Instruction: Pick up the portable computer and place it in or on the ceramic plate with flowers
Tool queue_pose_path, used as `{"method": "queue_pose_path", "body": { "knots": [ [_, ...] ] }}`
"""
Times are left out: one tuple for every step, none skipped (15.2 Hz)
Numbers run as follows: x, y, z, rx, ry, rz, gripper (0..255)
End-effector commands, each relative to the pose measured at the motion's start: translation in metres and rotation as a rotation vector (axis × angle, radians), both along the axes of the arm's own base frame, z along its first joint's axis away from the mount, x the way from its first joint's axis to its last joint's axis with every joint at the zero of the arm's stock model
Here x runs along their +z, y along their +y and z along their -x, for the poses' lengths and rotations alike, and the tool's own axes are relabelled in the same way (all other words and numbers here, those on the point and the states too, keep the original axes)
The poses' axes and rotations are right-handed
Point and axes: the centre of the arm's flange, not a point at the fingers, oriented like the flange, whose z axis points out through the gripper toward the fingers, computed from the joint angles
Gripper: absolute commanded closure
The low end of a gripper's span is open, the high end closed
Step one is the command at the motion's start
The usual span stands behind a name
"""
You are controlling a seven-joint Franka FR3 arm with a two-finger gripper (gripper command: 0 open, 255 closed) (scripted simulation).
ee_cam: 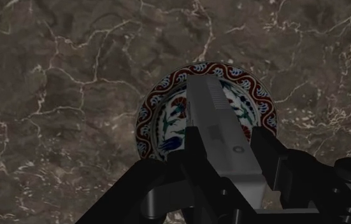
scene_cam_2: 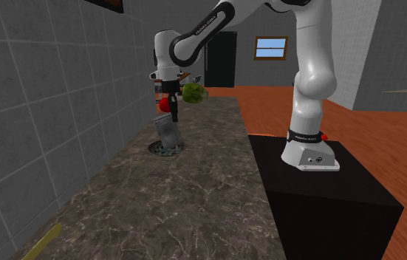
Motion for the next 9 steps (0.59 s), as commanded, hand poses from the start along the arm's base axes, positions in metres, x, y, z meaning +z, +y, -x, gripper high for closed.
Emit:
{"method": "queue_pose_path", "body": {
  "knots": [
    [0.0,0.0,0.0,0.0,-0.001,0.0,0],
    [0.0,0.0,0.0,0.0,-0.001,0.0,0],
    [0.0,0.0,0.0,0.0,-0.001,0.0,0],
    [0.0,0.0,0.0,0.0,-0.001,0.0,0],
    [0.0,0.0,0.0,0.0,-0.001,0.0,0],
    [0.0,0.0,0.0,0.0,-0.001,0.0,0],
    [0.013,0.0,-0.001,0.0,-0.001,0.0,0],
    [0.027,0.0,-0.002,0.0,-0.001,0.0,0],
    [0.04,0.0,-0.003,0.0,-0.001,0.0,0]
  ]
}}
